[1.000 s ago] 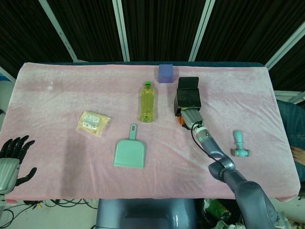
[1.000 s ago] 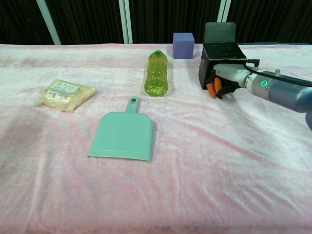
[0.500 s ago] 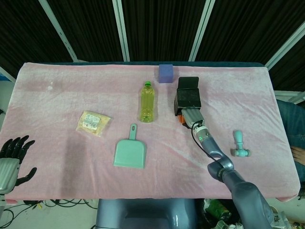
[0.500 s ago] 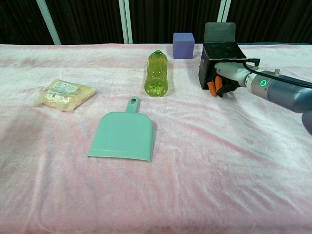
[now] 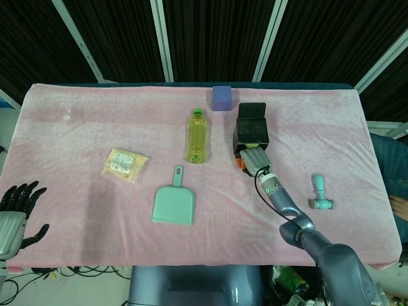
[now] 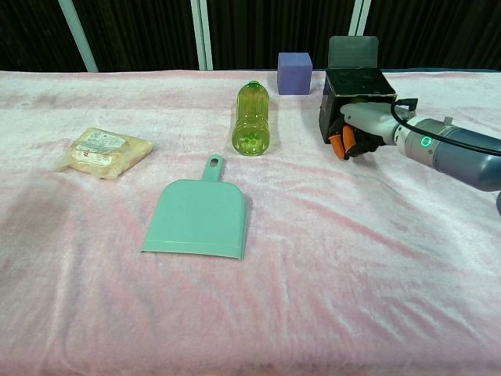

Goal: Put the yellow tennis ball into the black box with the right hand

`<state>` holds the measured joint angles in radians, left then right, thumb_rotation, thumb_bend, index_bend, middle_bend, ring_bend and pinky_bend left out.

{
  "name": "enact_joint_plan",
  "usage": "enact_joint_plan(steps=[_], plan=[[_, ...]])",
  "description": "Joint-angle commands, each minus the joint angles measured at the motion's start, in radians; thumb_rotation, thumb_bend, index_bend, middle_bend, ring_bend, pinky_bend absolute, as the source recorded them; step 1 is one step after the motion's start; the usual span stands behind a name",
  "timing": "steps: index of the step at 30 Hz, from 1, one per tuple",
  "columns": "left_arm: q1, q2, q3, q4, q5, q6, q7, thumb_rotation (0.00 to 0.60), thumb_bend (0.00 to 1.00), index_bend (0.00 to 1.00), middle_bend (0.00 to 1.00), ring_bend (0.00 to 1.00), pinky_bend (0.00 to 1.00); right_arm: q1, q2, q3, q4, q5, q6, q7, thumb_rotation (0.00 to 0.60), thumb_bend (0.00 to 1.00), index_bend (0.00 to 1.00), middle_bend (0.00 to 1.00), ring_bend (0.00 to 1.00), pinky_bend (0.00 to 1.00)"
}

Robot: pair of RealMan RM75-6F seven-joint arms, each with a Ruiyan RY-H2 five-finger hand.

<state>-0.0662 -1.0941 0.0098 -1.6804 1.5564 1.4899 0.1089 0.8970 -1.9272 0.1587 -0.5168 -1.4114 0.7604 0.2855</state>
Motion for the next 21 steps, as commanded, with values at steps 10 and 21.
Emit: enact_joint_plan(steps=[10,21], plan=[[-0.001,0.001,0.0,-0.002,-0.002,-0.004,0.001,0.6,0.27,0.14,0.05,0.0,0.0,-0.076,0.121,0.015,-0.236,0.068,0.025,-0.201,0.6,0.98,0.81,0.4,0.32,0.78],[0.002,0.003,0.001,-0.005,0.001,0.003,-0.001,0.6,0.27,0.14,0.05,0.0,0.0,-0.155,0.323,-0.001,-0.629,0.1,0.067,-0.299,0.6,0.98,0.81,0.37,0.3,0.78]])
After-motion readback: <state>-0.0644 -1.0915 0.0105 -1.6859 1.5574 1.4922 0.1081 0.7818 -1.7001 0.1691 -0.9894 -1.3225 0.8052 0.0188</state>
